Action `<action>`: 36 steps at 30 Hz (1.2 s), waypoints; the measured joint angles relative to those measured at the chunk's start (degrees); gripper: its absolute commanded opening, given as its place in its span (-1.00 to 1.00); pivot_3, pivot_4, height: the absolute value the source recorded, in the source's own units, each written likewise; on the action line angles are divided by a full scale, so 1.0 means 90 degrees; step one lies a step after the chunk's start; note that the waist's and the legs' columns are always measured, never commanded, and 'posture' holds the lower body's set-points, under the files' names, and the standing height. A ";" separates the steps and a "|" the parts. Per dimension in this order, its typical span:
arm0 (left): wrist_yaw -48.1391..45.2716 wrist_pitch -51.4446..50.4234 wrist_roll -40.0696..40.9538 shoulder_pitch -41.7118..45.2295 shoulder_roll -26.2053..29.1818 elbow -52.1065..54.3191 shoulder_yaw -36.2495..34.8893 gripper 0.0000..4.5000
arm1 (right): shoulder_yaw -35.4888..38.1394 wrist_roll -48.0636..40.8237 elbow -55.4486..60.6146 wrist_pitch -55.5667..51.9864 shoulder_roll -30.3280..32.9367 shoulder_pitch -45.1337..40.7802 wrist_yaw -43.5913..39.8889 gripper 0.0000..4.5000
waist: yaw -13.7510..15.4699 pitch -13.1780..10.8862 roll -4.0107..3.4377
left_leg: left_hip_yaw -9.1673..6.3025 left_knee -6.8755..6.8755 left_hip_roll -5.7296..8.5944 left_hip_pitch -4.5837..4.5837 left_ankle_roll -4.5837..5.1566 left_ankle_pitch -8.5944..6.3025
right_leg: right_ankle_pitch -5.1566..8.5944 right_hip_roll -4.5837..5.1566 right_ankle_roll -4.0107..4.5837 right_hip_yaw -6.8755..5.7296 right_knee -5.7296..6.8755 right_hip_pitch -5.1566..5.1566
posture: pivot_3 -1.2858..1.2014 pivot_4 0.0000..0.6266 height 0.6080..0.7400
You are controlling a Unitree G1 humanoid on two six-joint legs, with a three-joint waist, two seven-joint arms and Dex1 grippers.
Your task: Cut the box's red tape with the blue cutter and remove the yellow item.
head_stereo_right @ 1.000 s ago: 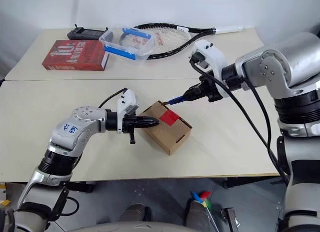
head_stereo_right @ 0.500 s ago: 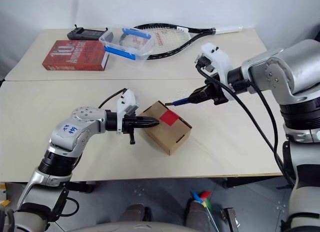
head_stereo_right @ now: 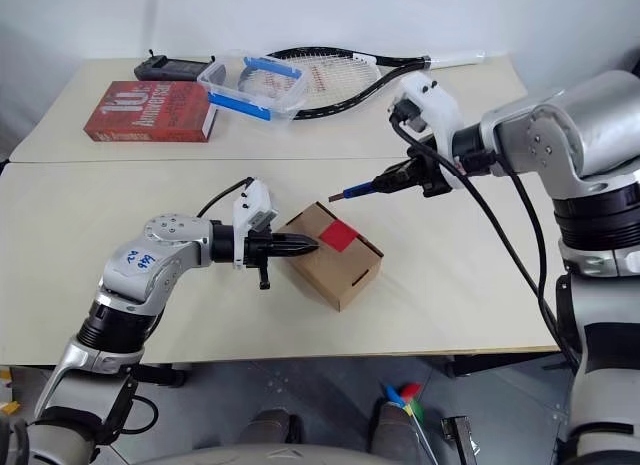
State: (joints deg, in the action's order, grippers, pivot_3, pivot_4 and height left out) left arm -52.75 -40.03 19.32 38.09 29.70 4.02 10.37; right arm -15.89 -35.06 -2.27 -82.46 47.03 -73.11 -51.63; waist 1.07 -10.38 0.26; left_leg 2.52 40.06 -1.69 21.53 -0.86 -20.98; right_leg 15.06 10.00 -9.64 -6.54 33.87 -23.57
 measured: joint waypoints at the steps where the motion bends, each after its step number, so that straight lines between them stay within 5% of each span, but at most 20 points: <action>1: 0.0002 0.0001 0.0000 -0.0003 0.0000 0.0000 0.0000 -1.00 | 0.0000 0.0009 0.0005 0.0000 -0.0028 0.0017 0.0003 -0.93 | 0.0000 0.0000 0.0000 | 0.0000 0.0000 0.0000 0.0000 0.0000 0.0000 | 0.0000 0.0000 0.0000 0.0000 0.0000 0.0000 | 0.03 -0.52 1.00; 36: 0.0015 0.0004 -0.0005 -0.0042 0.0005 0.0028 -0.0010 -1.00 | 0.0109 0.0070 0.0201 -0.0047 -0.0161 0.0344 0.0128 -0.93 | -0.0019 0.0001 -0.0001 | 0.0000 0.0000 0.0000 -0.0004 0.0000 0.0000 | 0.0000 0.0000 0.0000 0.0001 0.0002 0.0003 | 0.03 -0.52 1.00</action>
State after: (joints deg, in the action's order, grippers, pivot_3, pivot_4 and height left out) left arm -52.61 -40.00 19.28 37.71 29.74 4.27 10.27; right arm -14.92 -34.43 -0.46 -82.88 45.59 -70.01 -50.48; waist 0.89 -10.37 0.25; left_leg 2.52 40.06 -1.69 21.49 -0.86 -20.98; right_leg 15.06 10.00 -9.64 -6.53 33.89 -23.54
